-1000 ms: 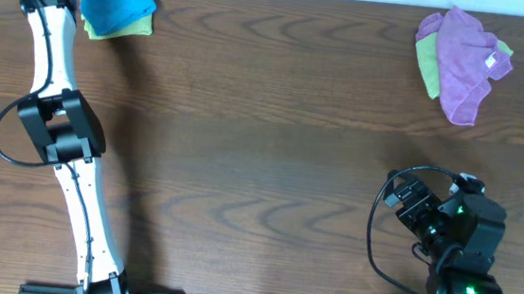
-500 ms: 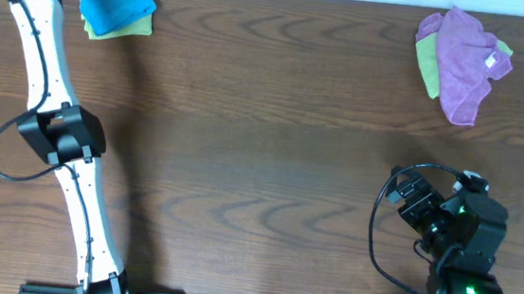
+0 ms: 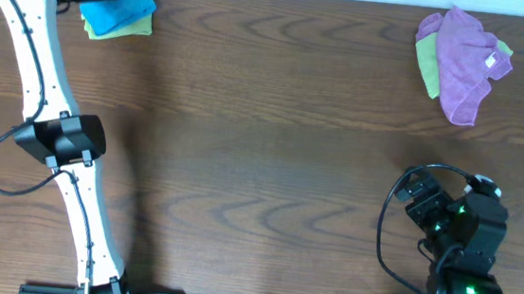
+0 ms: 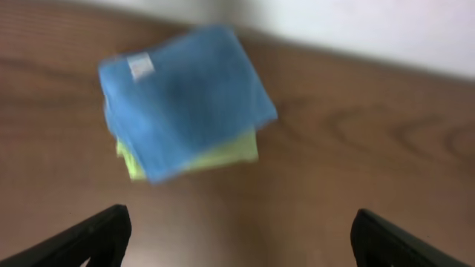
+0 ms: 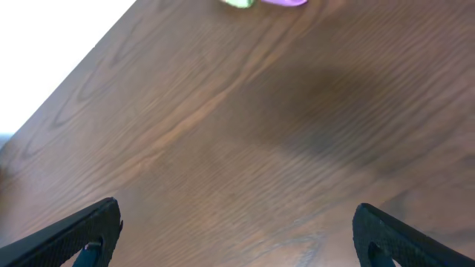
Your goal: Fold the cloth
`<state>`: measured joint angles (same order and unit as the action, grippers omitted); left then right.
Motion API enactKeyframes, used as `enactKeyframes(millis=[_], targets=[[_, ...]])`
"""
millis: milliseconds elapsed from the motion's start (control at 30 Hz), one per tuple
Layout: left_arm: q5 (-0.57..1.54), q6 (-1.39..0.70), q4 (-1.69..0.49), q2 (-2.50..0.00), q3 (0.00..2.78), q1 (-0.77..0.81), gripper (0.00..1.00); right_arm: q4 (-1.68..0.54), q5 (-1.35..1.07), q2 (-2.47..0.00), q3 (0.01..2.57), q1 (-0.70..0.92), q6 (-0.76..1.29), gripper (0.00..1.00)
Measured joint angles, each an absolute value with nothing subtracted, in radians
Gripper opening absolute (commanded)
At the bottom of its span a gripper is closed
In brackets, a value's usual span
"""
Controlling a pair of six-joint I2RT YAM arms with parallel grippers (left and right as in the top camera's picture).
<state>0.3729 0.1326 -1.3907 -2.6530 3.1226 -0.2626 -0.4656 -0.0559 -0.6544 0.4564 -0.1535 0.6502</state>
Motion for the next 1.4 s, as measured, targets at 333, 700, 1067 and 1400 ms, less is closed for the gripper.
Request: enactKeyframes(millis=[333,700,1067,1400], targets=[[0.165,0.168,-1.556,-2.479,3.122,-0.003,0.96,-0.466,-0.020,-0.655,0.456,-0.154,0.650,0.99],[0.097,0.168,-1.610,-2.099,3.131,0.184,0.96,-0.466,-0.014,-0.654,0.456,-0.154,0.650,0.99],[-0.060,0.127,-1.610,-1.738,2.945,0.312,0.96,-0.466,-0.010,-0.655,0.456,-0.154,0.650,0.99],[-0.102,0.078,-1.610,-1.383,2.568,0.316,0.93,-0.466,-0.008,-0.655,0.456,-0.154,0.650,0.99]])
